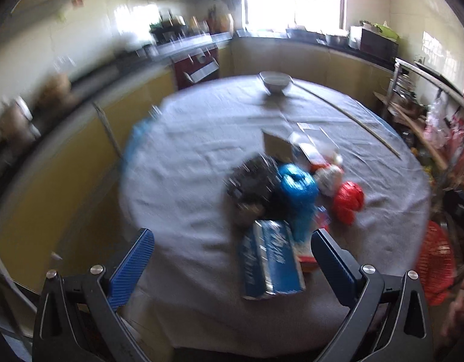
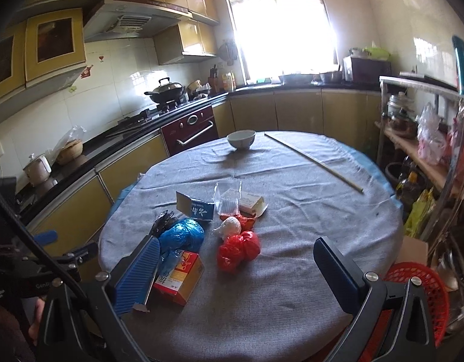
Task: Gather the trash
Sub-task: 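Grasp the blue toothpaste box with the left tool while the right tool grasps the red plastic bag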
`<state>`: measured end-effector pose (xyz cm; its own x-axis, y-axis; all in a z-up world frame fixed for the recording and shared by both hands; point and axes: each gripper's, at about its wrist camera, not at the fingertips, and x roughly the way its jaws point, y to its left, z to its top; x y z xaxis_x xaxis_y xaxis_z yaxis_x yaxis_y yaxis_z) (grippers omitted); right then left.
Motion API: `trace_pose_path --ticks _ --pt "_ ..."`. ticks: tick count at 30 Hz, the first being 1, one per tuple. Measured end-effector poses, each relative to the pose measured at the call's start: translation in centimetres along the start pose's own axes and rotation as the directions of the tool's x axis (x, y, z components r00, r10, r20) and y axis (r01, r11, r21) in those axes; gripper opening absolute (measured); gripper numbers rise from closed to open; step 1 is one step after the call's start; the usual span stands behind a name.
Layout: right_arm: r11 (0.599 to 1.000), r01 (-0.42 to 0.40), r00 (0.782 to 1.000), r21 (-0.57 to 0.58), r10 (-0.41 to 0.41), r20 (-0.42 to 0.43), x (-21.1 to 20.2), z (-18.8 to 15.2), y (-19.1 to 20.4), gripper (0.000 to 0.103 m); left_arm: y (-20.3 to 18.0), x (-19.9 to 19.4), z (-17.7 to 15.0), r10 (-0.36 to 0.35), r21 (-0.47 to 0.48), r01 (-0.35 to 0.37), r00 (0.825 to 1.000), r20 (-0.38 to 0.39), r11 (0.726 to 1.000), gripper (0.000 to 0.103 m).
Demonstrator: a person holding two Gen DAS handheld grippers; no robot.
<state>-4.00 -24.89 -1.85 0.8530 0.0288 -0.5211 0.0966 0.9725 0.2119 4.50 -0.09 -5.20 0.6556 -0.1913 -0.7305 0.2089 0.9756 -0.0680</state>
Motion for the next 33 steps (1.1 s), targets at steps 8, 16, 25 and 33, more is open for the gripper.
trace_pose_path --ticks 8,16,25,33 --pt "0.949 -0.156 0.952 0.275 0.218 -0.215 10.8 0.4 -4.3 0.082 0.5 5.1 -0.2 -0.205 -0.101 0.189 0.958 -0.198 0.977 0.102" --pt "0.91 -0.057 0.89 0.411 0.233 -0.392 18.5 -1.1 -5.2 0.076 0.2 8.0 -1.3 -0.167 -0.061 0.156 0.921 -0.352 0.986 0.101" --pt "0.894 -0.003 0.849 0.447 0.238 -0.471 21.2 -2.7 -5.0 0.057 0.5 10.0 -1.9 -0.21 -0.082 0.193 0.898 -0.387 0.978 0.07" --pt "0.889 -0.074 0.868 0.451 0.28 -0.41 20.0 -2.8 -5.4 0.051 2.1 9.3 -1.5 -0.231 -0.077 0.218 0.902 -0.364 0.973 0.054"
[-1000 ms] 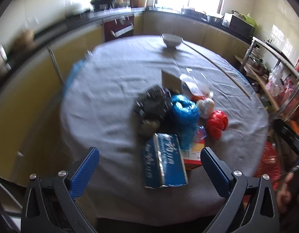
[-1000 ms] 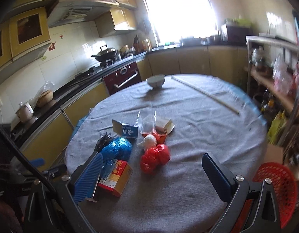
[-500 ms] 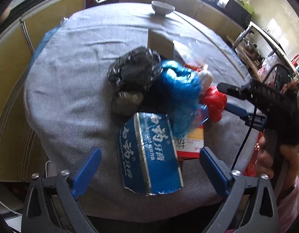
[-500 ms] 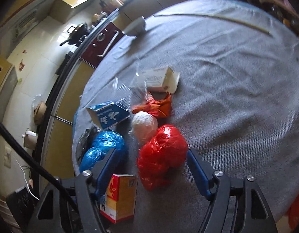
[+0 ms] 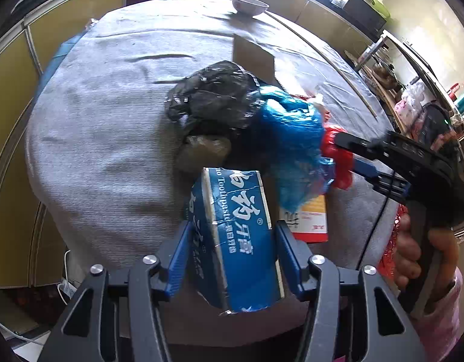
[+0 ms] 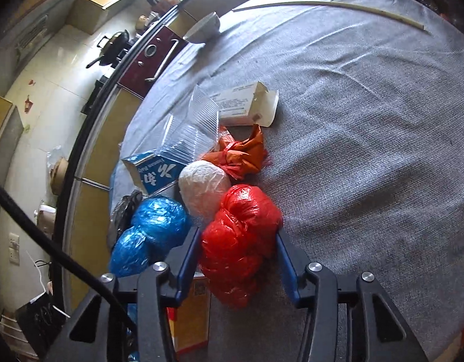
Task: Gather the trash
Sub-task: 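Grasp the blue toothpaste box with the left tool while the right tool grasps the red plastic bag, then carry the box and the red bag to the red basket and release both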
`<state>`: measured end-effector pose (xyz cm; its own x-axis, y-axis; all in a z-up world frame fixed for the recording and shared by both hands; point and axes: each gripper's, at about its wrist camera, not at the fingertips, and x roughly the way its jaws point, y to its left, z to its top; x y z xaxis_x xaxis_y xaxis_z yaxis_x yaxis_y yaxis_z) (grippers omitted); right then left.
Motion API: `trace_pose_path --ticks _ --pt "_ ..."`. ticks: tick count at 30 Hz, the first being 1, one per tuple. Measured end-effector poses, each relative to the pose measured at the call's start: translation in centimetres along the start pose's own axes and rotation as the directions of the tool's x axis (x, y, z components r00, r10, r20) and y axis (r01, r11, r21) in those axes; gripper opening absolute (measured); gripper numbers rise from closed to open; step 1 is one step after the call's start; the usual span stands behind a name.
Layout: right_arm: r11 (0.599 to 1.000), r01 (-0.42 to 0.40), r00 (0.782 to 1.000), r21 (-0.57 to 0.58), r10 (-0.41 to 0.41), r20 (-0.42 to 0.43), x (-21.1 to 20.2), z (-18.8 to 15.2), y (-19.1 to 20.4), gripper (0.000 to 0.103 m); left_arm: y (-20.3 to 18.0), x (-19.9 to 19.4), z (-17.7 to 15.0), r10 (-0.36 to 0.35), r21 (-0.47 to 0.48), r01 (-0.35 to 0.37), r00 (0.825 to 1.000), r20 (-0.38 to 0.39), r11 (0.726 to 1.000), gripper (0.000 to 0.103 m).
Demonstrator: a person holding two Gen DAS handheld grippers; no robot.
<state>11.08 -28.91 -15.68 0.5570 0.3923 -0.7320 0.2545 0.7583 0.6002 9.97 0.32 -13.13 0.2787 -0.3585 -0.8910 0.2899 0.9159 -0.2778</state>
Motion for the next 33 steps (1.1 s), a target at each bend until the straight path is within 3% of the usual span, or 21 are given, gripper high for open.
trace_pose_path --ticks 8,12,16,19,22,26,30,33 --pt "0.999 -0.028 0.998 -0.02 0.029 0.05 -3.8 -1.3 -1.7 0.051 2.5 0.7 -0.6 0.038 -0.037 -0.039 0.999 -0.028 0.999 0.05" --pt "0.998 -0.052 0.996 -0.026 0.053 0.075 -5.2 -2.1 -3.0 0.051 2.7 0.4 -0.3 0.033 -0.056 -0.033 0.999 -0.005 0.998 0.048" --pt "0.997 -0.075 0.991 -0.025 0.077 0.113 -6.9 -3.0 -4.4 0.051 2.2 -1.7 0.4 0.065 -0.044 -0.062 0.996 0.067 0.997 0.048" --pt "0.996 -0.077 0.981 -0.032 0.082 0.176 -9.5 -3.3 -5.5 0.051 0.1 -4.3 1.2 0.058 0.018 -0.062 0.988 0.141 0.998 0.048" --pt "0.998 -0.063 0.965 -0.008 0.063 0.255 -13.0 -3.3 -7.4 0.051 -4.1 -6.4 2.4 -0.005 0.135 -0.019 0.984 0.18 0.991 0.049" --pt "0.997 -0.024 0.933 0.073 -0.004 0.359 -18.5 -3.8 -11.6 0.051 -12.1 -7.1 2.6 -0.13 0.338 0.07 0.979 0.158 0.939 0.049" --pt "0.985 0.017 0.905 0.174 -0.089 0.416 -23.1 -5.3 -16.4 0.051 -21.2 -4.0 2.5 -0.245 0.484 0.204 0.969 0.021 0.851 0.049" --pt "0.968 0.04 0.889 0.246 -0.147 0.433 -25.8 -7.0 -19.8 0.051 -26.8 -1.3 1.9 -0.253 0.559 0.241 0.966 -0.056 0.793 0.049"
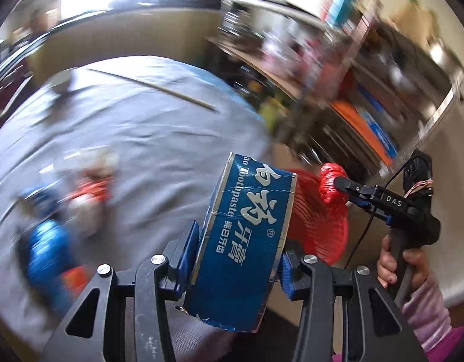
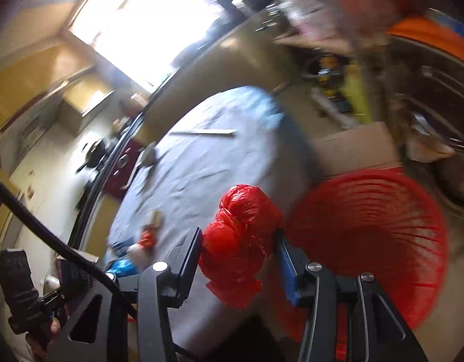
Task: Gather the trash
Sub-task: 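Carry the box and the red bag to the red basket and release both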
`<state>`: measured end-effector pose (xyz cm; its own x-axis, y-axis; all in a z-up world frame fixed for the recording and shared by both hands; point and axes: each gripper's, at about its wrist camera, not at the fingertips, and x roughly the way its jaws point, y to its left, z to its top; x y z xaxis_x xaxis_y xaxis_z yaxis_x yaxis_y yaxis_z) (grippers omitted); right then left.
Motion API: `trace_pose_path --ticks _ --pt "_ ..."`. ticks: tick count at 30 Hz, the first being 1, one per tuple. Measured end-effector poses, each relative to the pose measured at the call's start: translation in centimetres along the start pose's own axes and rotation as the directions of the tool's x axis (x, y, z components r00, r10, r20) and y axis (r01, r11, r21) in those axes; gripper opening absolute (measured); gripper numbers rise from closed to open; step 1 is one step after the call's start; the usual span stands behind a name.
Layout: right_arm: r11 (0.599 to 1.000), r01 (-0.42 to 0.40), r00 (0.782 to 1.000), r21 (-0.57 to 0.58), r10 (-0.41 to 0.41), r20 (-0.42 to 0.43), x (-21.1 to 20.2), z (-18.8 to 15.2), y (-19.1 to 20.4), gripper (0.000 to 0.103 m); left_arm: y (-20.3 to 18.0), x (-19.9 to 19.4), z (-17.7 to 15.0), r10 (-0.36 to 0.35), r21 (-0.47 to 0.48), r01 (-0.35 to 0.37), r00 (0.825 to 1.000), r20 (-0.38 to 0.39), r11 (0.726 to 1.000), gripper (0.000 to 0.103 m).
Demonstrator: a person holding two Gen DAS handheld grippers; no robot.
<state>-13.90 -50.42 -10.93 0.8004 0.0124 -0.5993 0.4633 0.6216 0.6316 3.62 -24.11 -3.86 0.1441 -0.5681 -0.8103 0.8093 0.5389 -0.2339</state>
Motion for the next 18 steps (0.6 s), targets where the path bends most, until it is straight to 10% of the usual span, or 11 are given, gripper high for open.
trace_pose_path --ticks 10,18 --pt "0.989 0.068 0.998 0.13 -0.067 -0.009 -3.4 -1.4 -7.4 0.055 -10.0 10.5 2.1 -0.086 0.169 0.112 0.984 -0.154 0.979 0.058" --pt "0.988 0.059 0.997 0.141 -0.067 0.048 -4.5 -1.2 -7.9 0.065 -8.7 9.4 2.4 -0.056 0.163 0.073 0.993 -0.104 0.984 0.067"
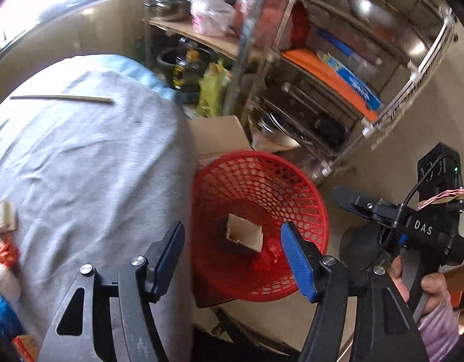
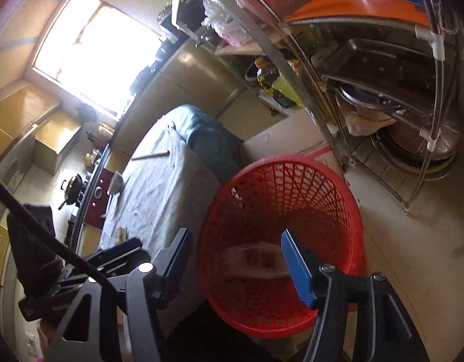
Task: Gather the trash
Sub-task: 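Carry the box and the red bag to the red basket and release both, then return to the table and grasp the black plastic bag with the left tool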
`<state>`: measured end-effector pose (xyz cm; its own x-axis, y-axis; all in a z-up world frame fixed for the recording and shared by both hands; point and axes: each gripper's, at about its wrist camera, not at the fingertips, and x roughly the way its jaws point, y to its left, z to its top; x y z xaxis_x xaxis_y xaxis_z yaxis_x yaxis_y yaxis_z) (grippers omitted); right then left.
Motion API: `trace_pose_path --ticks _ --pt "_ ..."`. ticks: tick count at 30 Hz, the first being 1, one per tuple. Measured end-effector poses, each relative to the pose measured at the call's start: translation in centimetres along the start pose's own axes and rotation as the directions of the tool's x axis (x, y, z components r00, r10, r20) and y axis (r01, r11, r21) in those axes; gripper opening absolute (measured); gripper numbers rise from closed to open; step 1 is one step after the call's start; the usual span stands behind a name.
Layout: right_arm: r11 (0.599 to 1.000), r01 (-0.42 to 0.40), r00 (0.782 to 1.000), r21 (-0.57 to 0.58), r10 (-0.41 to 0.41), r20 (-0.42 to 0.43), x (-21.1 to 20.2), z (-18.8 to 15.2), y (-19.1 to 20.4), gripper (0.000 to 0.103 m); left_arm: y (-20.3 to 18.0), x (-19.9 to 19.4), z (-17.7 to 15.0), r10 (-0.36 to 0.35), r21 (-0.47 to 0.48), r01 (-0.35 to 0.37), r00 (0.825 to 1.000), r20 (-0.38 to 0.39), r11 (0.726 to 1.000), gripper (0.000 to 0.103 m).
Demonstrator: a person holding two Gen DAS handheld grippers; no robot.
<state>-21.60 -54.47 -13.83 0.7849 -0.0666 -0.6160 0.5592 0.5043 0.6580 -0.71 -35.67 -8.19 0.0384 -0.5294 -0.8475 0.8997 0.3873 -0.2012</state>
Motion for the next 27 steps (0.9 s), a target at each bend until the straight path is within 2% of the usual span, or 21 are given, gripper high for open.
trace_pose_path --ticks 2,8,11,14,16,17,20,23,27 --pt "1.0 -0.021 1.0 -0.011 0.021 0.008 0.1 0.1 0.6 0.065 1.5 -2.0 -0.9 0.039 -0.022 -0.038 0.999 0.035 0.999 0.067" --pt "0.993 -0.083 0.996 -0.086 0.081 -0.031 2.0 -0.6 4.6 0.065 5.3 -6.8 -5.0 0.166 -0.086 -0.16 0.984 0.067 0.983 0.068" --pt "0.985 -0.117 0.992 -0.128 0.109 -0.07 3.5 -1.1 7.6 0.065 8.2 -9.9 -8.2 0.206 -0.165 -0.19 0.975 0.085 0.968 0.068" --pt "0.972 -0.161 0.982 -0.172 0.14 -0.125 5.5 -1.8 11.1 0.065 11.6 -13.3 -11.6 0.254 -0.273 -0.218 0.962 0.104 0.937 0.068" --pt "0.96 -0.189 0.974 -0.208 0.156 -0.165 6.8 -2.4 13.6 0.065 13.9 -15.4 -14.0 0.305 -0.342 -0.251 0.946 0.114 0.906 0.07" --pt "0.951 -0.205 0.969 -0.23 0.163 -0.187 7.7 -3.0 15.0 0.065 15.6 -16.7 -15.6 0.35 -0.388 -0.284 0.93 0.11 0.877 0.07" --pt "0.926 -0.256 0.946 -0.277 0.181 -0.27 10.2 -4.7 19.2 0.065 19.0 -18.4 -18.2 0.42 -0.474 -0.331 0.903 0.093 0.816 0.071" --pt "0.899 -0.322 0.909 -0.297 0.206 -0.362 12.8 -6.9 23.3 0.065 23.3 -20.0 -21.0 0.489 -0.574 -0.373 0.871 0.054 0.729 0.071" --pt "0.864 -0.407 0.846 -0.297 0.235 -0.478 16.0 -10.0 28.4 0.065 26.2 -20.6 -22.8 0.502 -0.642 -0.357 0.864 0.05 0.679 0.071"
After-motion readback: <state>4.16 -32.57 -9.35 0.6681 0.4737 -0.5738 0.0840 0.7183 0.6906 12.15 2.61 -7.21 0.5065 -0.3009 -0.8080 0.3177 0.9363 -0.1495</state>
